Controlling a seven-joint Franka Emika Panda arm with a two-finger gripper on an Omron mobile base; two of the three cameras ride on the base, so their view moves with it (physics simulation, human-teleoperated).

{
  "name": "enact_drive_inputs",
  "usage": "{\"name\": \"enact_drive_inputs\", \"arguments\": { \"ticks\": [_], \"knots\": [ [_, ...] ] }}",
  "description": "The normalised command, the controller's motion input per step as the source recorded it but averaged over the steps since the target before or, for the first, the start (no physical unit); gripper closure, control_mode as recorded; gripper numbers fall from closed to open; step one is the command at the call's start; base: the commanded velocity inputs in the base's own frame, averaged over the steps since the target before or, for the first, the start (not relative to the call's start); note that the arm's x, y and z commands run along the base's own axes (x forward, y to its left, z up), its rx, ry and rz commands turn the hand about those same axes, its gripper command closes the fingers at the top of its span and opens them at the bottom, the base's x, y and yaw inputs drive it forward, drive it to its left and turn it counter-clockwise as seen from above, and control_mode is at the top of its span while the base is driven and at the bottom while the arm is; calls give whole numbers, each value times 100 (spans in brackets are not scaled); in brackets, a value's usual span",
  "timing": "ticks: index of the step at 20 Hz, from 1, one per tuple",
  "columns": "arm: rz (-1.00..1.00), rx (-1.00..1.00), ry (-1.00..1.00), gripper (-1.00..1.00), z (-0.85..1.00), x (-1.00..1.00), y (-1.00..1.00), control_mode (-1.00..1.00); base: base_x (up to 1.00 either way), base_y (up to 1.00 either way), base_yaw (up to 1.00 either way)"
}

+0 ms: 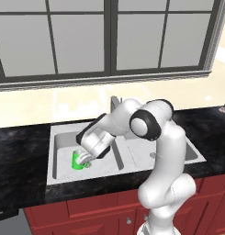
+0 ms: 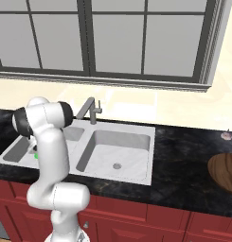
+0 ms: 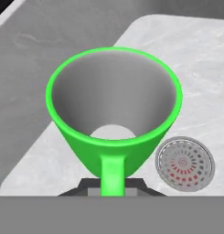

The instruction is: Pick the mug and place it in the sink. Pick the bowl and place it in the open cabinet and then close the cabinet.

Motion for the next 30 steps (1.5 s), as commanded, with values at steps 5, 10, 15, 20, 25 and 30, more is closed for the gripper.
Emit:
{"name": "enact_drive_inputs", "arguments": {
  "ticks": [5, 10, 15, 20, 25, 30],
  "knots": [
    [-2, 0, 0, -100, -27, 26, 29, -100, 0, 0, 0],
    [-1, 0, 0, -100, -28, 14, 13, -100, 0, 0, 0],
    [-3, 0, -6, -100, -3, -5, 1, -100, 0, 0, 0],
    [-10, 0, -14, -100, 43, -37, 0, -100, 0, 0, 0],
    [-9, 0, -3, -100, 36, -36, 0, -100, 0, 0, 0],
    [-17, 0, 1, -100, 60, -22, -3, -100, 0, 0, 0]
  ]
}}
